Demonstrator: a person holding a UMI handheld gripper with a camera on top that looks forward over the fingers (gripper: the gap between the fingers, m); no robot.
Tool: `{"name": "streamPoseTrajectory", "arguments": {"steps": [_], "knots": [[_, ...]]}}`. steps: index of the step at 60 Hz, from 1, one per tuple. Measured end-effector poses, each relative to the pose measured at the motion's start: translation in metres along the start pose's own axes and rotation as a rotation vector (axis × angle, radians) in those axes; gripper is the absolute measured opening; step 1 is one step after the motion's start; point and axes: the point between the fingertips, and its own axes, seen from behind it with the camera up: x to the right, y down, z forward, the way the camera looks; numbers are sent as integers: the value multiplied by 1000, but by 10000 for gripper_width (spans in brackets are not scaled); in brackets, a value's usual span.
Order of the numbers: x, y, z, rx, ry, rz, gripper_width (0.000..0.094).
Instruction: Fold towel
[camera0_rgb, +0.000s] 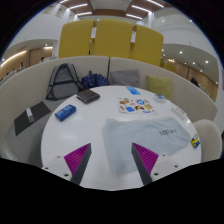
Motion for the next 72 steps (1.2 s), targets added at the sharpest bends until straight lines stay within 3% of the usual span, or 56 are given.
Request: {"name": "streamPoseTrajectory", "arguments": {"steps": [4,11,16,19,24,33,45,56,72], "knots": [[2,3,28,-12,-8,-5,854],[6,8,65,-29,-20,-47,747],[0,8,72,-34,-52,-49,310],[9,7,76,-41,4,-82,48],[4,9,74,-68,15,-116,42],[-29,5,42,-178,-93,65,37],[-45,-70,-21,-135,-209,264,40],[44,-106,-17,-78,-147,290,41],[161,-36,50,-113,4,212,40]]}}
